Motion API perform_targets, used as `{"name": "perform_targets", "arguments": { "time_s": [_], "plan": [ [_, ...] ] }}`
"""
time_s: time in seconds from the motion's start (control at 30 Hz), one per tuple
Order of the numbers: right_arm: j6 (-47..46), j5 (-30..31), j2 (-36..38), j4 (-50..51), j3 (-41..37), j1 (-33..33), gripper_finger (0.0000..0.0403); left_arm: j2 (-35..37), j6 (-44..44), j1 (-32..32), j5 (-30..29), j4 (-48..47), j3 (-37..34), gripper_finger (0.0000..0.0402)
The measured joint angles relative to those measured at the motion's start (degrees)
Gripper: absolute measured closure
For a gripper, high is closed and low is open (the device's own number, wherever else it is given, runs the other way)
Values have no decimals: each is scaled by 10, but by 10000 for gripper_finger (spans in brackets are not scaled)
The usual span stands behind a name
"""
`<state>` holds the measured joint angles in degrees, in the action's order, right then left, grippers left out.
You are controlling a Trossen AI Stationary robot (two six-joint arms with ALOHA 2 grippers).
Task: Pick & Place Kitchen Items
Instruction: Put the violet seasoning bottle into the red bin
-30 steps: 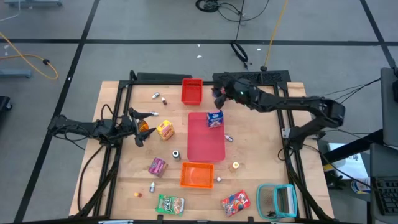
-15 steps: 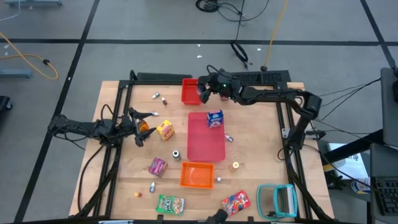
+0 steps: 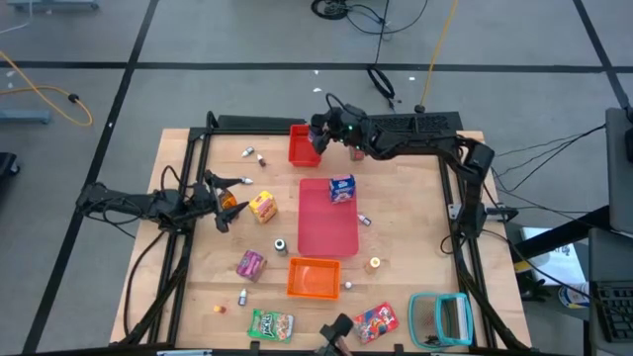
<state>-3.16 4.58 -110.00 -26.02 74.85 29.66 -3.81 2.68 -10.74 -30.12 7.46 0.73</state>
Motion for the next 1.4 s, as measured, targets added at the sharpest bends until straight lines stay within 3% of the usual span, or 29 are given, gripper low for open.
{"name": "perform_targets", "arguments": {
  "time_s": [1.4],
  "plan": [
    [-22, -34, -104, -59, 14, 37, 190, -8, 0, 0, -2, 1, 0, 50]
  ]
}}
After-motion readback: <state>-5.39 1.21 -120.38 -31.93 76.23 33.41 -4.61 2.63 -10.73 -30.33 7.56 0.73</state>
